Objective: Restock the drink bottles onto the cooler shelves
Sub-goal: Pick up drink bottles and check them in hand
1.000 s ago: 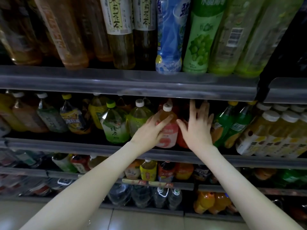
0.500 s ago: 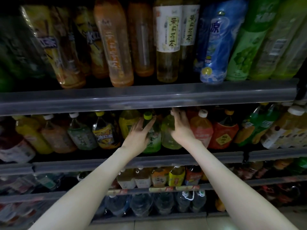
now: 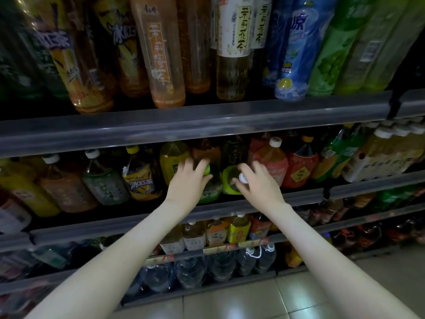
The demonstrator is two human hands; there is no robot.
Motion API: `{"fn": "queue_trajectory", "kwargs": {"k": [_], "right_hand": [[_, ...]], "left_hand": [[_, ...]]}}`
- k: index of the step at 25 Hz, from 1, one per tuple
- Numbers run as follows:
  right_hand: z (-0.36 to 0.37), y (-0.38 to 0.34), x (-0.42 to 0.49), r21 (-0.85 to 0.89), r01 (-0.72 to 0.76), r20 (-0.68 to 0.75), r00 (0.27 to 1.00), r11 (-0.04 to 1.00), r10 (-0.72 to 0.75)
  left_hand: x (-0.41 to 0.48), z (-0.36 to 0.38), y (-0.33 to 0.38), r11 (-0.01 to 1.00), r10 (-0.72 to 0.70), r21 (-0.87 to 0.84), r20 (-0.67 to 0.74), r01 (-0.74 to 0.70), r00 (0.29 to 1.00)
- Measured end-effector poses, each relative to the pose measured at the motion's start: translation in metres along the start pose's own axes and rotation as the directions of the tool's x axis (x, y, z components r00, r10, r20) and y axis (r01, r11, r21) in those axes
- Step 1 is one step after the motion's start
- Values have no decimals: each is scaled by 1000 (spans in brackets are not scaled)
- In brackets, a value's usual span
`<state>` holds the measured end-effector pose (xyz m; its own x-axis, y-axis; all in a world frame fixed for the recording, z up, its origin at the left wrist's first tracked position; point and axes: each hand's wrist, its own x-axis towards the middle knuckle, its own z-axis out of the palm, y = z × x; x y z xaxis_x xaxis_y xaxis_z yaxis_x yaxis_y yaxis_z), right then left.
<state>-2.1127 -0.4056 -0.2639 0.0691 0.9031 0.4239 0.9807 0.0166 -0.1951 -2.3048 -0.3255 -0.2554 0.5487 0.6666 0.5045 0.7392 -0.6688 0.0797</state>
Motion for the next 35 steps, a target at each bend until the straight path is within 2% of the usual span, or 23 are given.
{"fn": "queue_trajectory", "kwargs": {"k": [2, 5, 8, 13, 19, 23, 26, 29, 32, 33, 35], "right_hand": [[1, 4, -10, 80, -78, 65, 995, 994, 73], [-1, 8, -16, 253, -92, 38, 996, 963, 86], [-7, 7, -11, 407, -140, 21, 989, 903, 144], [-13, 6, -5, 460, -213, -15, 969, 862, 248], [-38, 1, 10, 416, -202, -113, 956, 887, 271], [-59, 3, 8, 423, -180, -43, 975, 888, 218], [-67, 6, 2, 422, -188, 12, 979, 887, 201], [-72, 8, 0, 452, -189, 45, 981, 872, 189], [-72, 2, 1, 487, -168, 67, 986, 857, 155], [-72, -2, 3, 497, -157, 73, 988, 853, 139], [-68, -12, 7, 531, -141, 97, 990, 836, 106]], "left_hand": [[-7, -7, 5, 998, -25, -51, 20, 26, 999], [-11, -13, 7, 987, -98, -110, 134, 113, 986], [-13, -17, 6, 975, -144, -148, 158, 168, 977], [-15, -23, 6, 951, -183, -221, 165, 217, 969], [2, -19, 15, 957, -184, -189, 182, 218, 966], [20, -14, 23, 936, -232, -214, 222, 279, 947], [32, -8, 24, 894, -261, -279, 310, 350, 914], [26, -5, 24, 802, -149, -474, 430, 364, 890], [4, -15, 38, 680, 119, -624, 613, 385, 781], [-2, -17, 43, 636, 155, -653, 630, 411, 761], [-10, -20, 51, 578, 71, -681, 591, 450, 804]]}}
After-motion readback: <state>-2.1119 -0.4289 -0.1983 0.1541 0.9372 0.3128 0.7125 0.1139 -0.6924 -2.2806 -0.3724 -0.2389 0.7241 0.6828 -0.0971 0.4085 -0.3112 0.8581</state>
